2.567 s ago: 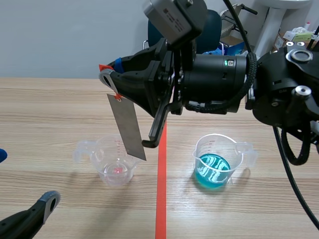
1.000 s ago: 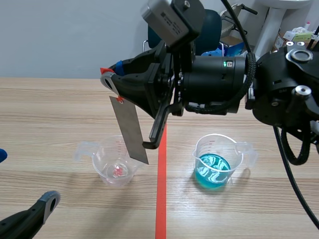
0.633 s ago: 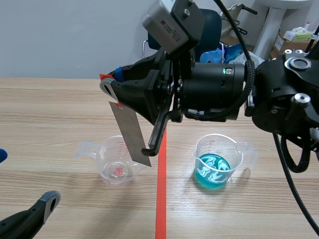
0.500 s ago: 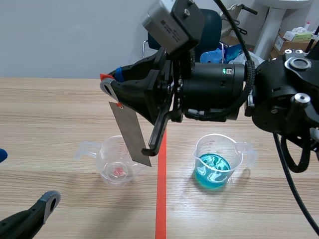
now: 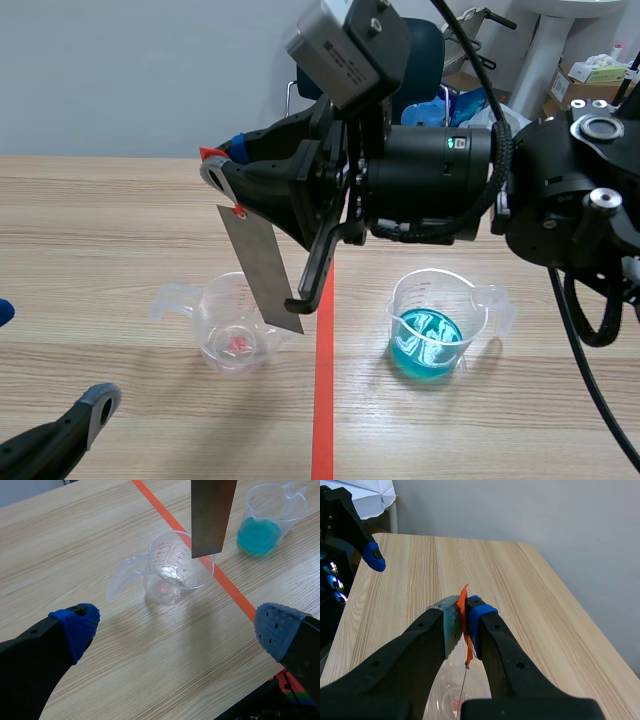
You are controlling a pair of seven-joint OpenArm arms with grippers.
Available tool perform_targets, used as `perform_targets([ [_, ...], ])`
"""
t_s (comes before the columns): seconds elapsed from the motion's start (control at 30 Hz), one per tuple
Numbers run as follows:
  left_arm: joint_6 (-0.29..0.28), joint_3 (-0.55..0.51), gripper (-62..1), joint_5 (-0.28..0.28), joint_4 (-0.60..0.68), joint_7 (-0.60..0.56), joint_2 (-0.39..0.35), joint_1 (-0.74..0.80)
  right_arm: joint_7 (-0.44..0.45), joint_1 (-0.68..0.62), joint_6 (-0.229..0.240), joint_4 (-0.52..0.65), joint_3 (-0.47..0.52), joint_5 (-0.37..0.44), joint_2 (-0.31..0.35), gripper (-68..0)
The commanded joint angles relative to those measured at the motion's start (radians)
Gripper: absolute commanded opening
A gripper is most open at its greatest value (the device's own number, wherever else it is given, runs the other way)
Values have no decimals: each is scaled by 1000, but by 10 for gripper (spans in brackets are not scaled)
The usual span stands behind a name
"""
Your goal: Do the redox reaction experiment
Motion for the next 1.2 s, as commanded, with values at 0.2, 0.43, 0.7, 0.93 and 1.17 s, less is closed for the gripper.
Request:
perform_targets([
  [0.2,-3,-2,14,-8,11,-16,5,-3,30,29,0,6,11,10,0,-667],
  [0.43,-3,-2,14,-8,11,-16,5,-3,29,28,0,62,53,13,3,-667],
  [0.7,-3,-2,14,-9,11,-16,5,-3,25,28,2,137,109,21,30,-667],
  [0.93,-3,-2,14,-9,11,-16,5,-3,13,52,3,210,142,92,81,-667],
  [1.17,-3,-2,14,-9,11,-16,5,-3,10,61,4,221,163,126,105,-667],
])
